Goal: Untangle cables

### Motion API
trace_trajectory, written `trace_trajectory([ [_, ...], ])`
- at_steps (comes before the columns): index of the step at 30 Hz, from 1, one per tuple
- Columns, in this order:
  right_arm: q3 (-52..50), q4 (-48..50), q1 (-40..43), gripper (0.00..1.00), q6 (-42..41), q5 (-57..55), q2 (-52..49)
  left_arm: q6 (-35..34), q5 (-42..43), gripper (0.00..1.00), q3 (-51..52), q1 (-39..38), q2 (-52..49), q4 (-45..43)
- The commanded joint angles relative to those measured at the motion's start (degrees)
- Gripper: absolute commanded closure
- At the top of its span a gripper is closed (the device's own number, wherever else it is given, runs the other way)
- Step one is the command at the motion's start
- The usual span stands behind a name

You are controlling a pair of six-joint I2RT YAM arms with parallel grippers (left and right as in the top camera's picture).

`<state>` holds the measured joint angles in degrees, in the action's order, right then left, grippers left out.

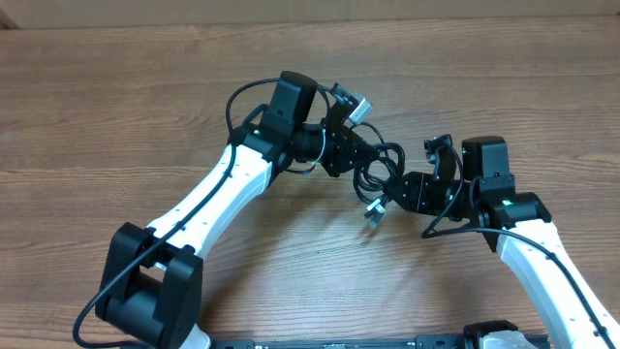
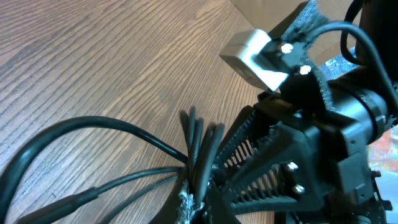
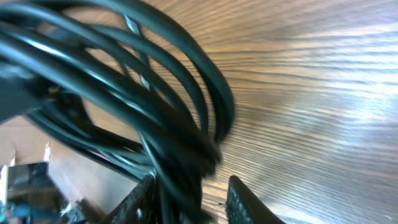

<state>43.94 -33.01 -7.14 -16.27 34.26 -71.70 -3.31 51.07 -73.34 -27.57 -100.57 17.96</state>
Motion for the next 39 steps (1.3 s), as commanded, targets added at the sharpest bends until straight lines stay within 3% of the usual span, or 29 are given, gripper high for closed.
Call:
trace_trajectory([
  [1, 1.4, -0.8, 0.1, 0.70, -2.9, -7.5, -0.1, -1.4, 2.4, 0.96, -0.8, -0.2, 0.7, -0.3],
  [4, 1.4, -0.9, 0.1, 0.58, -3.5, -8.7, -0.1, -1.4, 2.3, 0.96, -0.8, -0.2, 0.7, -0.2],
  [13, 1.4, -1.6, 0.1, 0.57, -9.0, -11.8, -0.1, -3.1, 1.6, 0.96, -0.8, -0.2, 0.7, -0.3],
  [20, 1.4, 1.0, 0.1, 0.57, -4.8, 1.7, -0.1, -19.8, -10.0, 0.96, -0.8, -0.2, 0.7, 0.2],
  [23, 1.4, 1.5, 0.1, 0.57, -2.9, 4.4, -0.1, -22.8, -12.6, 0.96, -0.8, -0.2, 0.7, 0.2],
  [31, 1.4, 3.4, 0.1, 0.58, -2.5, 2.4, -0.1, -28.0, -7.6, 0.96, -0.8, -0.2, 0.7, 0.1],
  [39, 1.4, 3.4, 0.1, 0.58, -2.5, -7.8, -0.1, -30.6, -3.3, 0.96, -0.8, -0.1, 0.7, 0.2],
])
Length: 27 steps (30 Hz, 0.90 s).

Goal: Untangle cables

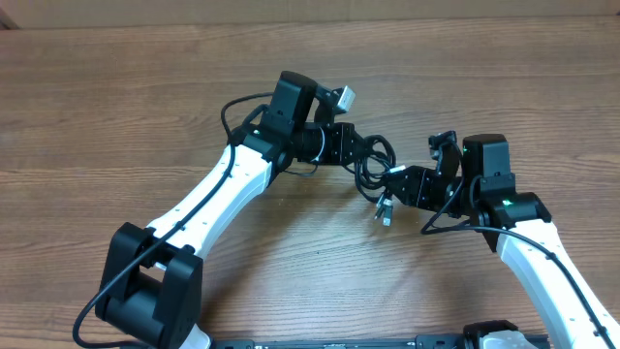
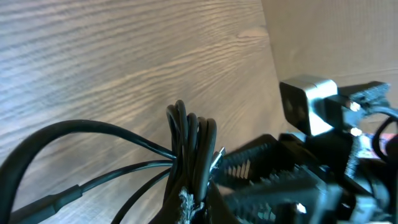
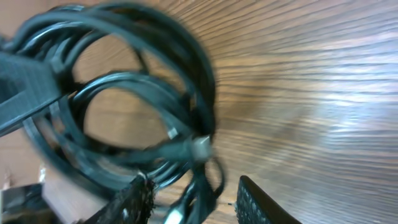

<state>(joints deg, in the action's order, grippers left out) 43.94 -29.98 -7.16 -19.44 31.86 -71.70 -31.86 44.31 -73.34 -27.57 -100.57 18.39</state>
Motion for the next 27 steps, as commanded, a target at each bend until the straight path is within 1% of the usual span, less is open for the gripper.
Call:
trace_trajectory([
  [1, 1.4, 0.4, 0.1, 0.58, 0.6, -6.4, -0.1, -2.0, 3.8, 0.96, -0.8, -0.1, 0.7, -0.2],
  [2, 1.4, 0.4, 0.1, 0.58, 0.7, -7.0, -0.1, -2.1, 4.1, 0.96, -0.8, -0.1, 0.7, -0.2],
  [3, 1.4, 0.6, 0.1, 0.64, 0.6, -6.8, -0.1, -2.1, 4.5, 0.96, -0.8, -0.1, 0.7, -0.2],
  [4, 1.4, 0.8, 0.1, 0.66, 0.7, -6.2, -0.1, -2.1, 4.8, 0.96, -0.8, -0.1, 0.7, -0.2],
  [13, 1.4, 1.4, 0.1, 0.82, 0.7, 0.4, -0.1, -3.1, 5.1, 0.95, -0.8, -0.1, 0.7, -0.3],
  [17, 1.4, 1.5, 0.1, 0.96, 0.7, 0.0, -0.1, -2.8, 5.0, 0.96, -0.8, -0.1, 0.7, -0.3],
  [21, 1.4, 0.1, 0.1, 0.96, 0.5, -5.3, -0.1, -0.8, 4.1, 0.96, -0.8, 0.3, 0.7, -0.1],
  [23, 1.4, -2.0, 0.1, 0.96, -0.9, -10.8, -0.1, -0.2, 2.3, 0.96, -0.8, 0.8, 0.7, 1.1],
  [27, 1.4, -8.9, 0.1, 0.96, -9.8, -26.3, -0.1, 1.6, -1.2, 0.96, -0.8, 2.5, 0.7, 4.0],
])
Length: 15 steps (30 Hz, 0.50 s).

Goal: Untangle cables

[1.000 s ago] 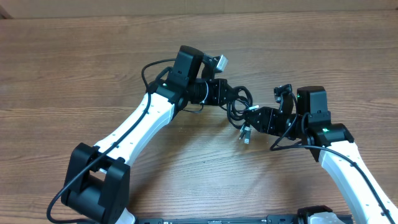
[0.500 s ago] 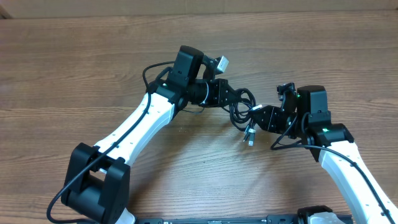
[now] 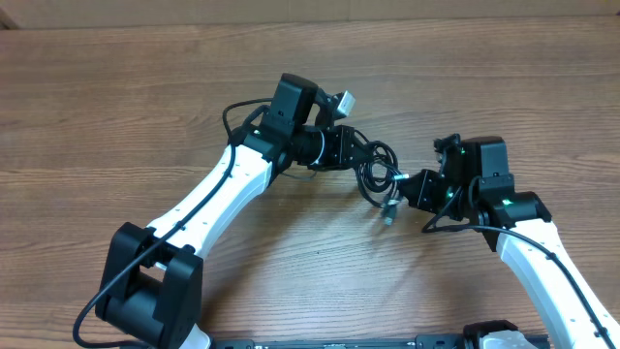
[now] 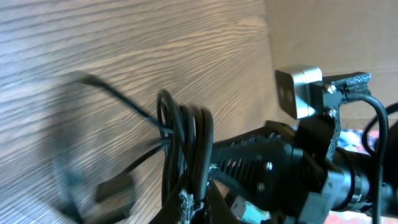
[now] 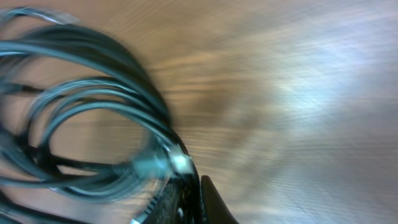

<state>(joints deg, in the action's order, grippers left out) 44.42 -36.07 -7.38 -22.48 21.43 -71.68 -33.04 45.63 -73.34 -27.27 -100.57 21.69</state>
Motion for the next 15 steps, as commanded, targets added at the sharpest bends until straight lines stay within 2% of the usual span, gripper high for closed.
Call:
trace_trajectory([
  [1, 0.9, -4.8, 0.3, 0.96, -9.3, -19.7, -0.1, 3.3, -2.9, 0.96, -0.8, 2.8, 0.7, 1.3],
  [6, 0.9, -9.6, 0.3, 0.96, -15.5, -27.4, -0.1, 4.6, -2.8, 0.96, -0.8, 5.1, 0.7, 2.6],
  [11, 0.9, -9.0, 0.3, 0.93, -15.5, -26.1, -0.1, 4.8, -2.8, 0.96, -0.8, 5.8, 0.7, 2.8],
  [15, 0.9, -8.2, 0.3, 0.94, -15.4, -22.3, -0.1, 7.9, -2.9, 0.95, -0.8, 5.6, 0.7, 3.3],
])
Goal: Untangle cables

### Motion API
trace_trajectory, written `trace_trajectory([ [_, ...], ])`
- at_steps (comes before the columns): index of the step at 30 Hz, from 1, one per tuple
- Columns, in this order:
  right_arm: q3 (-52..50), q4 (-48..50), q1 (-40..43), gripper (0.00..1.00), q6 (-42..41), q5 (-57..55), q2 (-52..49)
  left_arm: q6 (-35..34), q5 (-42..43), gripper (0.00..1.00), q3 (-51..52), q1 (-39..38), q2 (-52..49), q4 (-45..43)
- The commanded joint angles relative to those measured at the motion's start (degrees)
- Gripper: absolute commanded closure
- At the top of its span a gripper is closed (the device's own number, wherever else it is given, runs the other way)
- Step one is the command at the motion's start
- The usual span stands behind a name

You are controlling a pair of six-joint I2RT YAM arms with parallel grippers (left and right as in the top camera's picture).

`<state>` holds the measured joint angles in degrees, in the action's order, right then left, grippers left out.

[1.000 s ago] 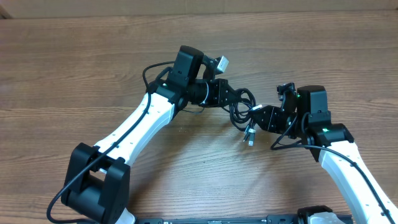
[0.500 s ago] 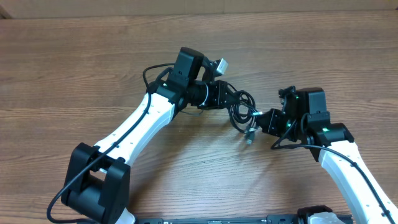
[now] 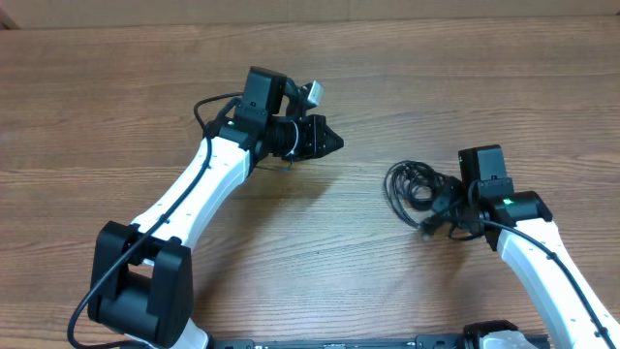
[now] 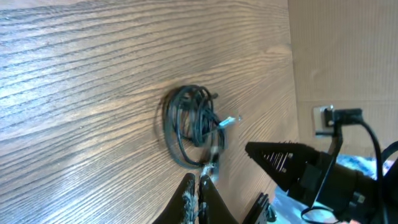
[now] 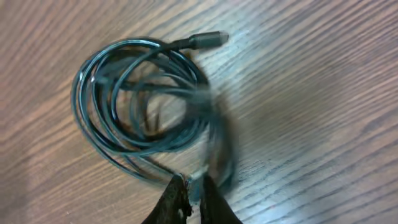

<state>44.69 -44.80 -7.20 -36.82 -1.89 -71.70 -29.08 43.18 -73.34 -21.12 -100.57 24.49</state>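
Note:
A black cable coil [image 3: 409,184] lies at the table's right middle, one bundle of several loops. My right gripper [image 3: 441,209] is at its right edge, shut on a strand of it. In the right wrist view the coil [image 5: 146,93] spreads ahead of the fingertips [image 5: 177,193], with a plug [image 5: 208,39] sticking out at the far side. Part of the cable near the fingers is blurred. My left gripper [image 3: 336,142] is shut on nothing, well left of the coil. The left wrist view shows the coil [image 4: 189,124] far ahead of that gripper [image 4: 198,194].
Bare wooden table [image 3: 116,78] all round, with a cardboard wall [image 3: 387,10] along the far edge. The right arm [image 4: 305,171] shows at the lower right of the left wrist view. Both white arms [image 3: 194,208] reach in from the near edge.
My left gripper no longer has the coil and now sits further left, shut and empty. The coil has moved right with my right gripper and lies spread beside it.
Both grippers were shut on the tangled coil, close together above the table's middle. At the following two moments they still held it between them, turned differently, a plug dangling below. Now only the right gripper has the coil, and the arms are apart.

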Motion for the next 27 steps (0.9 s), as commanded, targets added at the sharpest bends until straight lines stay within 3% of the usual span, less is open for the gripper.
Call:
trace_trajectory([
  [1, 0.7, 1.0, 0.2, 0.95, -0.4, 2.4, -0.1, 4.9, -0.7, 0.95, -0.8, -0.6, 0.7, 0.9],
  [7, 0.7, 4.2, 0.2, 0.96, 4.5, 10.8, -0.1, 11.1, -3.7, 0.68, -0.7, -1.5, 0.5, 1.9],
  [8, 0.7, 4.2, 0.2, 0.92, 4.5, 10.8, -0.1, 12.7, -4.8, 0.64, -0.7, -1.9, 0.5, 1.8],
  [10, 0.7, 4.2, 0.2, 0.71, 4.5, 10.0, -0.1, 16.1, -6.8, 0.55, -0.7, -2.7, 0.5, 1.8],
  [14, 0.8, 3.4, 0.2, 0.67, 4.4, 7.1, 0.0, 24.6, -10.9, 0.37, -0.8, -5.5, 0.5, 0.5],
  [18, 2.7, 0.3, 0.2, 0.59, 4.3, 2.7, 1.0, 25.3, -17.1, 0.30, -1.1, -7.1, 0.5, -0.9],
  [20, 4.6, -2.3, 0.2, 0.47, 4.3, -0.9, 1.7, 27.1, -20.3, 0.27, -1.2, -8.0, 0.5, -1.5],
  [22, 6.5, -4.5, 0.2, 0.46, 4.3, -2.6, 1.9, 28.0, -23.8, 0.27, -1.2, -8.8, 0.5, -2.0],
  [24, 7.3, -5.8, 0.2, 0.51, 3.4, -3.9, 1.8, 29.6, -27.3, 0.26, -1.2, -10.1, 0.5, -2.8],
  [27, 7.3, -8.2, 0.4, 0.49, -3.5, -8.5, 1.9, 32.4, -28.2, 0.20, -1.0, -11.9, 0.4, -4.5],
])
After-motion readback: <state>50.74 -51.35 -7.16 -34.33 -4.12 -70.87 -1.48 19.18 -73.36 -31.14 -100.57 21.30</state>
